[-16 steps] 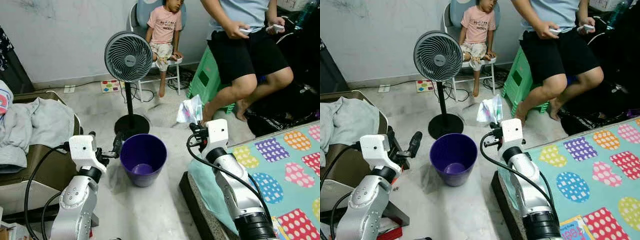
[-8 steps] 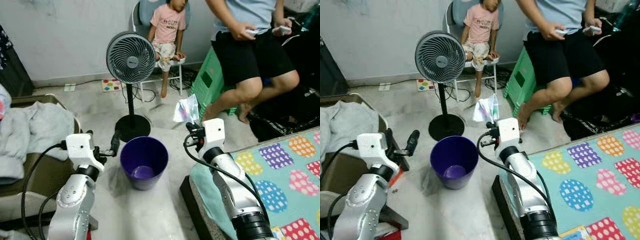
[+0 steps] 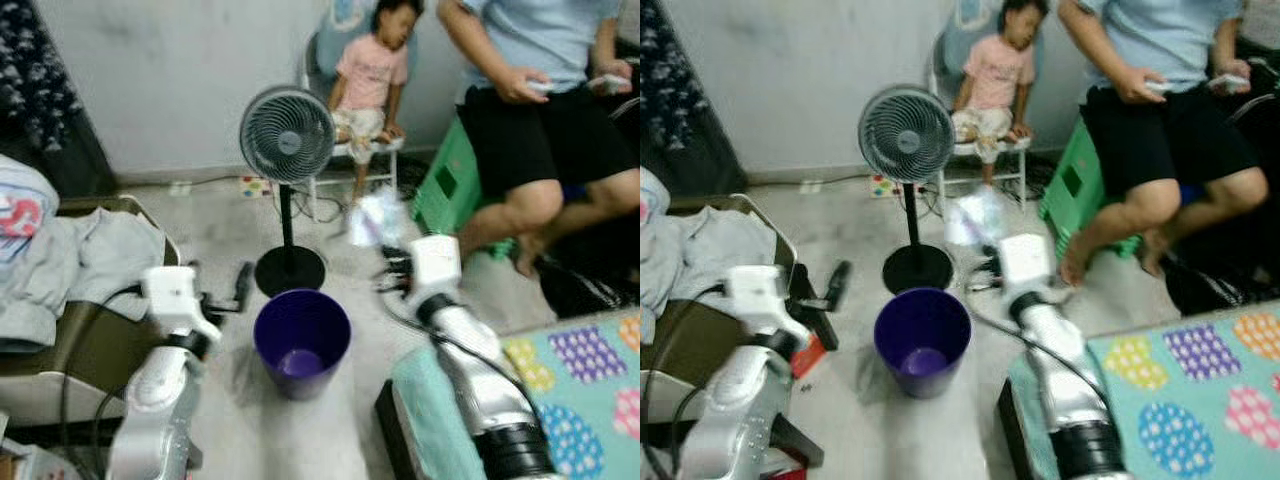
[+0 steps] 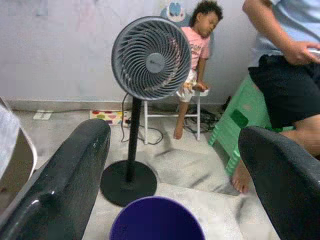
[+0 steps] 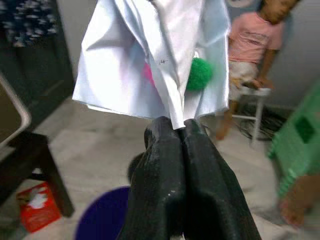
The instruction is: Clean up the room
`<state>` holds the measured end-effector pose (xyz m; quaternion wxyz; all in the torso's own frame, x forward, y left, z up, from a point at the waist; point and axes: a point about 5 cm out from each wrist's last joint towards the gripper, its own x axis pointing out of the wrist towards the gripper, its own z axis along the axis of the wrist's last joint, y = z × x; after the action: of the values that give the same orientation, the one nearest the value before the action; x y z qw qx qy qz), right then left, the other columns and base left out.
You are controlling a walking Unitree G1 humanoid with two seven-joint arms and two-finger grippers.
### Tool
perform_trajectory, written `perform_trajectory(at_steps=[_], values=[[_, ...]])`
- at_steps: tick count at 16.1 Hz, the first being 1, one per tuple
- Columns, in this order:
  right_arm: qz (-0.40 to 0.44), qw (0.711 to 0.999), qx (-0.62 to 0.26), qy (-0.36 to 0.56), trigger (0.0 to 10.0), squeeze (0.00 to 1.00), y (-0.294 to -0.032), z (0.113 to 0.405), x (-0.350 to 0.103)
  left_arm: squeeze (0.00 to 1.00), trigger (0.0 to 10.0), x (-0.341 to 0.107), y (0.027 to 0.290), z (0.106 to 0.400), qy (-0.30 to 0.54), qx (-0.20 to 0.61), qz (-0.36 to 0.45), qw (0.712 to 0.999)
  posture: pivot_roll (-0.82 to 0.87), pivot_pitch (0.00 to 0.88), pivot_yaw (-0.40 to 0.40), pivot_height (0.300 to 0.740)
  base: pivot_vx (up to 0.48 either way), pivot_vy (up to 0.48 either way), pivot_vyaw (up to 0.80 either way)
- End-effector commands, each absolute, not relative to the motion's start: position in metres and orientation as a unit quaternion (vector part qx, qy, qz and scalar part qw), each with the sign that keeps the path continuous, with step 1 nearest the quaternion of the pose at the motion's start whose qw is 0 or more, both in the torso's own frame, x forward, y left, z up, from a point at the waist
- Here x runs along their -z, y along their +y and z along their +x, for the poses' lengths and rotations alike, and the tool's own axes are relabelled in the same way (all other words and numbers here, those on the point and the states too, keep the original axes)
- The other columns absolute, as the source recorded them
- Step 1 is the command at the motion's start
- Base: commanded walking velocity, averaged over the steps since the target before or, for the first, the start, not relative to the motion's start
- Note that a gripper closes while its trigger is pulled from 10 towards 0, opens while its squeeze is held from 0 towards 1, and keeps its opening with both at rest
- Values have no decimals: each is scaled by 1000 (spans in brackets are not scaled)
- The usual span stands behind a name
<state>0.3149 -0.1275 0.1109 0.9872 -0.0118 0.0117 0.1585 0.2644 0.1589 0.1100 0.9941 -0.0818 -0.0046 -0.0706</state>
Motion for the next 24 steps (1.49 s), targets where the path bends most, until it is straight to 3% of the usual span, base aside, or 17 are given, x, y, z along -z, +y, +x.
perform_trajectory(at_steps=[1,12,19,24], values=[[-8,985,-175,-2,10000,0,-116,317,-118,0,10000,-113,167,265,-9,61,-73,995,-13,45,-61,740,266,0,0],[-9,985,-175,-6,10000,0,-114,319,-119,0,10000,-113,167,267,-11,60,-74,995,-11,41,-63,740,266,0,187],[-9,985,-175,-4,10000,0,-113,318,-117,0,10000,-114,172,270,-11,31,-108,994,-9,49,-62,740,0,0,0],[-8,985,-173,-3,10000,0,-114,318,-117,0,10000,-115,170,270,-11,37,-113,993,-9,51,-61,740,0,437,0]])
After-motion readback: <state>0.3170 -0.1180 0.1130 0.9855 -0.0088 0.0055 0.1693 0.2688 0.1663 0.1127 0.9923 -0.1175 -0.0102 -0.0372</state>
